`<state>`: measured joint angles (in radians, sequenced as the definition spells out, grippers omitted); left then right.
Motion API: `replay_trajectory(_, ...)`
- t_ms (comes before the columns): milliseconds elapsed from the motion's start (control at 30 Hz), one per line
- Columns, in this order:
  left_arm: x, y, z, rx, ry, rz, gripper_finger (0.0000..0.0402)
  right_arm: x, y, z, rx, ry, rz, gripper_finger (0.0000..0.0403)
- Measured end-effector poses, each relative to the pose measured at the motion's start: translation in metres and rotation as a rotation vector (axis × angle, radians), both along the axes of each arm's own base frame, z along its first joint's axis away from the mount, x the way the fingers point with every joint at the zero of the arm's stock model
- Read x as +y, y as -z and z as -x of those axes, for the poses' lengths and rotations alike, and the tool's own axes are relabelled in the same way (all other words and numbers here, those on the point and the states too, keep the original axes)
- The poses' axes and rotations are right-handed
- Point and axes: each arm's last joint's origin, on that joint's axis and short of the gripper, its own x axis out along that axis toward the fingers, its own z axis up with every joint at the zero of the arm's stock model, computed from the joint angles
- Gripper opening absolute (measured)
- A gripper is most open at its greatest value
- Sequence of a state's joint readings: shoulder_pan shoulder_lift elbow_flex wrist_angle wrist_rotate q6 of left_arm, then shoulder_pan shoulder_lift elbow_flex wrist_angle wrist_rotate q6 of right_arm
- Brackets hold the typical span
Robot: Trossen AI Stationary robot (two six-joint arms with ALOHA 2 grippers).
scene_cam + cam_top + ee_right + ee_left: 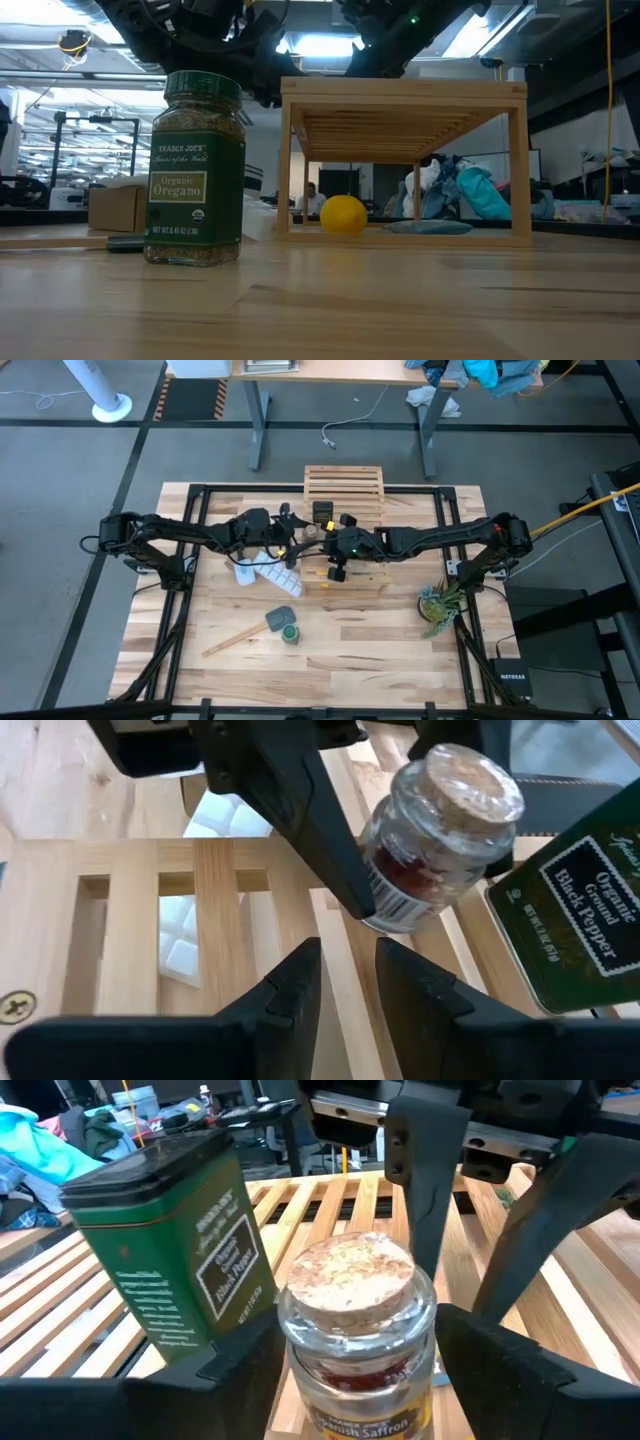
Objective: Shelf spices
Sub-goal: Remove the brown seasoning bottle from the shelf
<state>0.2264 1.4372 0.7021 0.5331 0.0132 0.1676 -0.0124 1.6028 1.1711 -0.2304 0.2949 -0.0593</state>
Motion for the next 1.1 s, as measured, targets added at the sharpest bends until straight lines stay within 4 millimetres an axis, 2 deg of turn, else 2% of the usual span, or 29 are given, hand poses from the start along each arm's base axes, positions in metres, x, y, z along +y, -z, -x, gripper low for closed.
replay_trajectory(200,-0.001,-0.001,0.0,-0.004,0.005,0.003,0.0176,0.0,0.001,0.001,0.01,0.004,0.003,0.0104)
replay_trajectory(567,-0.001,-0.001,0.0,-0.015,-0.008,0.047,0.0175,0.005,-0.01,0.024,0.091,0.039,-0.026,0.0104)
replay_trajectory(800,-0.006,-0.013,0.005,-0.078,-0.101,0.119,0.0175,0.028,-0.011,0.035,0.152,0.076,0.061,0.0104)
replay_trajectory(1000,-0.029,-0.035,0.015,-0.141,-0.131,0.093,0.0175,0.054,-0.006,0.047,0.212,0.141,0.143,0.0104)
replay_trajectory(1100,-0.045,-0.04,0.024,-0.111,-0.171,0.095,0.0175,0.069,-0.004,0.055,0.228,0.162,0.186,0.0104)
